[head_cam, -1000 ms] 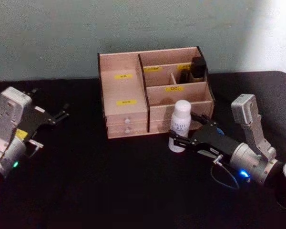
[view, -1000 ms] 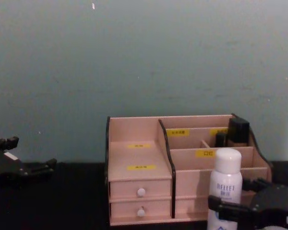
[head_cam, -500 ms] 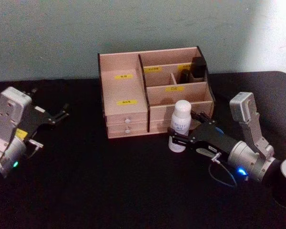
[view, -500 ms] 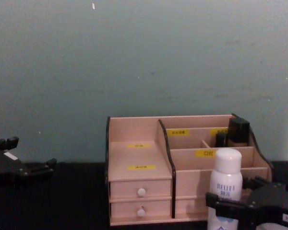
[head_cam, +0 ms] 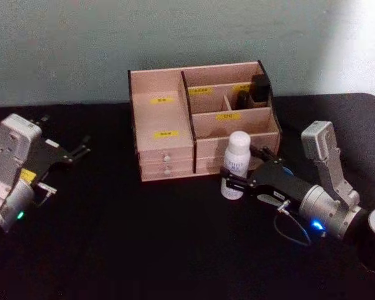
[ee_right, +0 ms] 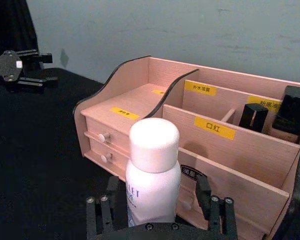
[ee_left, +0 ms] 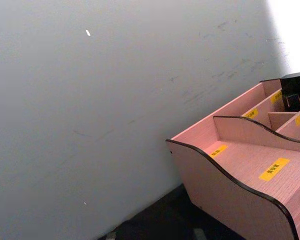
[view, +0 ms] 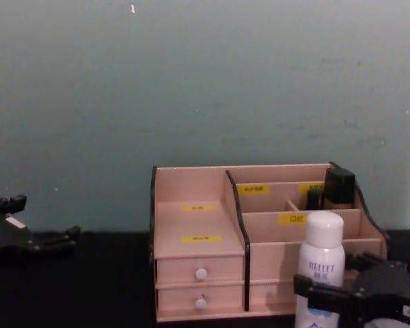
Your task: Pick up the facial cleanser and watermelon frost from the table and place them into the tiered storage box.
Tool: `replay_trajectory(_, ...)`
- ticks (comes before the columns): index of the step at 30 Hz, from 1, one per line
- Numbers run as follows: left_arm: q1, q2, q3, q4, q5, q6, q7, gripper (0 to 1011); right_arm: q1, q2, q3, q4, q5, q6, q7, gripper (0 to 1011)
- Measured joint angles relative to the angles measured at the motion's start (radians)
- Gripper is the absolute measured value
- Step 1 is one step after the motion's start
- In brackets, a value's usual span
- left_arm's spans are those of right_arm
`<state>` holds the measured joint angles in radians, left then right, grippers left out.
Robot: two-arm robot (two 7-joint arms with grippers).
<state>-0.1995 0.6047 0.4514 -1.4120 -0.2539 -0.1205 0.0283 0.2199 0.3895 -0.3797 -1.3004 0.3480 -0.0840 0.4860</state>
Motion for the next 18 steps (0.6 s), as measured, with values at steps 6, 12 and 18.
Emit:
replay_trajectory(6,0.000,0.000,0.000,0.000,0.000,0.000,0.000,1001,0.000,0.001,-0.001,-0.001,0.000,0.000,0.000,857)
replay_trajectory(12,0.000,0.000,0.000,0.000,0.000,0.000,0.000,1001,-0.001,0.001,-0.001,-0.001,0.001,-0.001,0.000,691)
replay_trajectory(18,0.000,0.000,0.000,0.000,0.000,0.000,0.000,1001,-0.001,0.001,-0.001,-0.001,0.001,-0.001,-0.001,596)
